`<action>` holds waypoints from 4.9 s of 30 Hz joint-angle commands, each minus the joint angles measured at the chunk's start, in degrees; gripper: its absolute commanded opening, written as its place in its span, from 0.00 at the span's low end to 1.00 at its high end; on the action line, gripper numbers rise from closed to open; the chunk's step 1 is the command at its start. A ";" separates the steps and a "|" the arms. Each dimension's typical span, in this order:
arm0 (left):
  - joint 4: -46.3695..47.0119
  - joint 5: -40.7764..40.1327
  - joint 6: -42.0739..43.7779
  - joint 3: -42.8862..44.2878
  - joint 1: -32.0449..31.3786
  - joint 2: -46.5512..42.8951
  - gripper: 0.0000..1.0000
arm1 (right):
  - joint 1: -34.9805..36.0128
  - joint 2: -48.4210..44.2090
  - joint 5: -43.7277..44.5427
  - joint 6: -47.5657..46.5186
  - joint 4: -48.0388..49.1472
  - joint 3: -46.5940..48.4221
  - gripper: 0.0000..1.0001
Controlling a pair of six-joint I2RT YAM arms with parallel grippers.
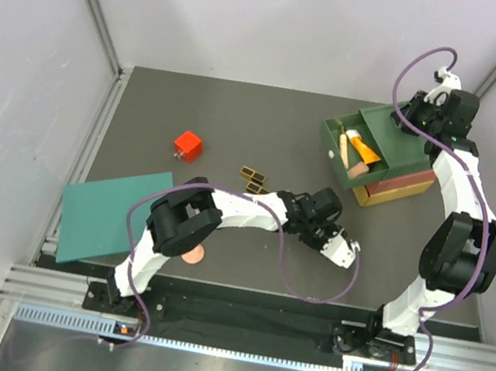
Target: Organize the makeup
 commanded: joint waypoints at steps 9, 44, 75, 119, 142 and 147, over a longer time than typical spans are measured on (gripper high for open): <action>-11.98 -2.55 -7.53 6.67 0.26 -3.12 0.00 | 0.38 4.52 1.45 -1.15 -20.81 -5.36 0.13; 35.04 8.44 -45.68 20.99 11.77 -5.32 0.00 | 0.38 6.45 0.74 -1.15 -21.07 -4.30 0.13; 30.90 -0.79 -21.95 18.45 13.00 -2.42 0.66 | 0.29 7.07 0.48 -1.24 -21.51 -3.77 0.14; 46.99 14.41 -52.54 -4.23 20.65 -10.16 0.64 | 0.29 6.80 0.65 -1.24 -21.07 -4.65 0.15; 46.11 16.52 -58.16 21.61 15.99 10.59 0.67 | -0.15 7.33 -0.05 -1.15 -20.98 -4.39 0.15; 47.43 15.73 -58.95 22.58 15.99 11.99 0.69 | -0.33 7.51 -0.31 -1.24 -21.07 -4.39 0.15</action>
